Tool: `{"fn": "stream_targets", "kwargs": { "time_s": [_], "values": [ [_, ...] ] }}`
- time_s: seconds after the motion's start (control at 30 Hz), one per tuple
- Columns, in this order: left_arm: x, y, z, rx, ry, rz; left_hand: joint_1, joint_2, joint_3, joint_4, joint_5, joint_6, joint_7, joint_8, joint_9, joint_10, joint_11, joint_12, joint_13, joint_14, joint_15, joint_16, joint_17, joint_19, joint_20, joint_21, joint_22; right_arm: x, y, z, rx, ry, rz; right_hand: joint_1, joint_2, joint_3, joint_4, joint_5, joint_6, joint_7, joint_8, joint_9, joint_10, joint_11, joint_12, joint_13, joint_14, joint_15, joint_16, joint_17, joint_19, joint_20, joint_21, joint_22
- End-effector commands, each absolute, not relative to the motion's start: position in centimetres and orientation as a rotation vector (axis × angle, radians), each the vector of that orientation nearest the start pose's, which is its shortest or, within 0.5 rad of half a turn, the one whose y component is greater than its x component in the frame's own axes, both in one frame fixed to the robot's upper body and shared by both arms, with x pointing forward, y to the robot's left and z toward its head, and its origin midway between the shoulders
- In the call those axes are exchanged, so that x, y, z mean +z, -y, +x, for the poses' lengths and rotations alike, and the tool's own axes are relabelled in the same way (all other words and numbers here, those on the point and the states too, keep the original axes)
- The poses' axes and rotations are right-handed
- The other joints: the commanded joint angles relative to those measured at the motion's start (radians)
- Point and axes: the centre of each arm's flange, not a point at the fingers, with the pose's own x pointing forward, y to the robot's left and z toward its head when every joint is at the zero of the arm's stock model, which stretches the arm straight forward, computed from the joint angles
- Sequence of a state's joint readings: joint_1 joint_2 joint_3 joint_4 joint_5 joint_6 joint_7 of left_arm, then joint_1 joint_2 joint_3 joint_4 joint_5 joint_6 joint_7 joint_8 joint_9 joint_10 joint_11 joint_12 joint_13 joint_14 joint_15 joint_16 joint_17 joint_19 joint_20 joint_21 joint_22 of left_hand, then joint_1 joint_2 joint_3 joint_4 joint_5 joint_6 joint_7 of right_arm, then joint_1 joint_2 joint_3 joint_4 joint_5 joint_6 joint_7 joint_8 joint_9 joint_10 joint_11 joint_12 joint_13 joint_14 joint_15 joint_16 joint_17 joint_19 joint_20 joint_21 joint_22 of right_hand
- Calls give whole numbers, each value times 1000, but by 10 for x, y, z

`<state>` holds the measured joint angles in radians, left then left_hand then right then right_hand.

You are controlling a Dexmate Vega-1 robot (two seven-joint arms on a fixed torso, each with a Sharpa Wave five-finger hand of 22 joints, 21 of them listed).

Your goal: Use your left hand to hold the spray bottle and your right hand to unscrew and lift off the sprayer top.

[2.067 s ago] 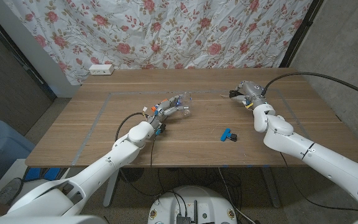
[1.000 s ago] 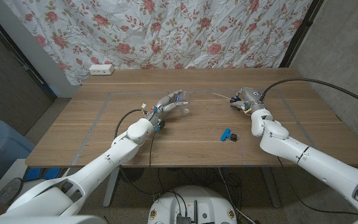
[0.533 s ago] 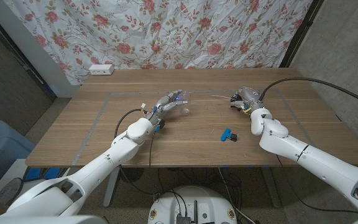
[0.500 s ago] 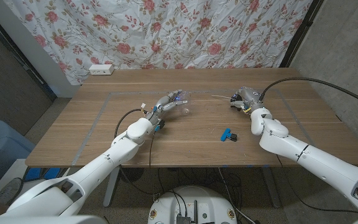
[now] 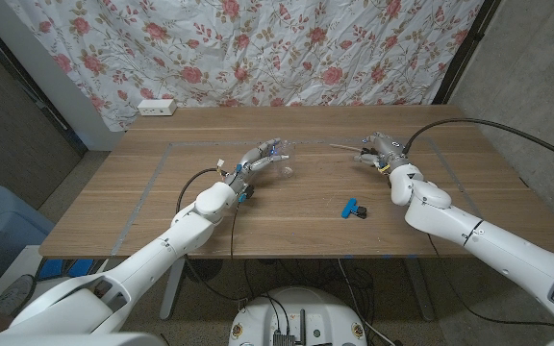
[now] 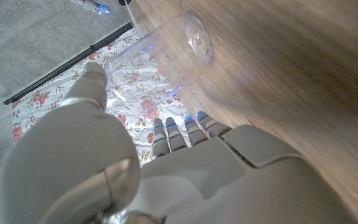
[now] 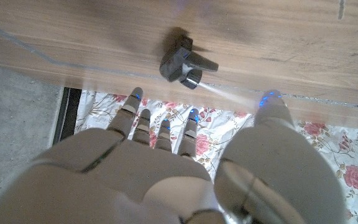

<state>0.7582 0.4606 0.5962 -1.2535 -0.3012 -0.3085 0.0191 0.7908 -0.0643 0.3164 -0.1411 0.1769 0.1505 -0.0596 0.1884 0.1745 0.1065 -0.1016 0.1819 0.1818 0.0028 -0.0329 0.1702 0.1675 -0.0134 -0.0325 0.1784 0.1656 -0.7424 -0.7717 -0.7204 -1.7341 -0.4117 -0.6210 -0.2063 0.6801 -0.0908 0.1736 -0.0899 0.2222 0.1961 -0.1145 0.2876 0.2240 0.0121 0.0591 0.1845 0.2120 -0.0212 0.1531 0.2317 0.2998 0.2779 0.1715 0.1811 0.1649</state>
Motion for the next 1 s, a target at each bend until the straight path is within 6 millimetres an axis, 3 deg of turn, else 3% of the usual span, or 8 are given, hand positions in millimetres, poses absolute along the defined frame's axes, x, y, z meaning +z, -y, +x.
{"fn": "stream_targets", "kwargs": {
  "time_s": [0.03, 0.27, 0.47, 0.67, 1.0],
  "values": [
    [-54, -183, 658, -359, 598, 335, -20, 1, -1, 5, 2, -19, -1, -5, 2, -20, 2, -1, -1, -21, -22, -1, 1, -18, -33, -1, 3, -12, 271, 625, -274, 349, -1234, -43, -6, -20, 11, 18, -77, 4, -48, -11, -39, -1, 2, -1, -27, 12, -10, 4, -19, 4, 0, 4],
    [-50, -187, 654, -377, 605, 335, -47, -2, -9, 6, 0, -65, 0, -14, 2, -69, 12, -6, -1, -56, -13, -2, 2, -45, -39, -3, 3, -10, 276, 624, -248, 373, -1198, -110, -16, -49, 31, 38, -164, 17, -99, -28, -89, 2, -1, -7, -63, 20, -20, 4, -54, 12, -2, 4],
    [-44, -192, 651, -399, 614, 333, -65, -3, -13, 4, -1, -102, 2, -15, 2, -110, 26, -8, -2, -90, -5, -2, 2, -80, -40, -6, 2, -7, 284, 623, -207, 410, -1127, -137, -19, -60, 40, 45, -206, 26, -112, -32, -114, 4, -3, -9, -84, 24, -26, 4, -72, 11, -4, 4],
    [-38, -197, 648, -407, 619, 333, -87, 3, -16, 7, -1, -136, 5, -16, 2, -150, 36, -9, -3, -133, 12, -5, 2, -119, -38, -8, 2, -6, 290, 623, -159, 447, -1049, -168, -14, -71, 53, 51, -234, 25, -114, -36, -126, 4, 0, -11, -97, 15, -27, 4, -92, -7, -5, 4],
    [-33, -211, 647, -426, 622, 324, -125, 11, -23, 16, -2, -160, 9, -14, 1, -186, 47, -6, -3, -162, 22, -1, 2, -152, -27, -6, 3, -4, 293, 625, -112, 477, -928, -210, 0, -82, 73, 53, -240, 22, -108, -39, -106, -9, 12, -14, -98, -21, -23, 2, -89, -44, 2, 4]
  ]
}}
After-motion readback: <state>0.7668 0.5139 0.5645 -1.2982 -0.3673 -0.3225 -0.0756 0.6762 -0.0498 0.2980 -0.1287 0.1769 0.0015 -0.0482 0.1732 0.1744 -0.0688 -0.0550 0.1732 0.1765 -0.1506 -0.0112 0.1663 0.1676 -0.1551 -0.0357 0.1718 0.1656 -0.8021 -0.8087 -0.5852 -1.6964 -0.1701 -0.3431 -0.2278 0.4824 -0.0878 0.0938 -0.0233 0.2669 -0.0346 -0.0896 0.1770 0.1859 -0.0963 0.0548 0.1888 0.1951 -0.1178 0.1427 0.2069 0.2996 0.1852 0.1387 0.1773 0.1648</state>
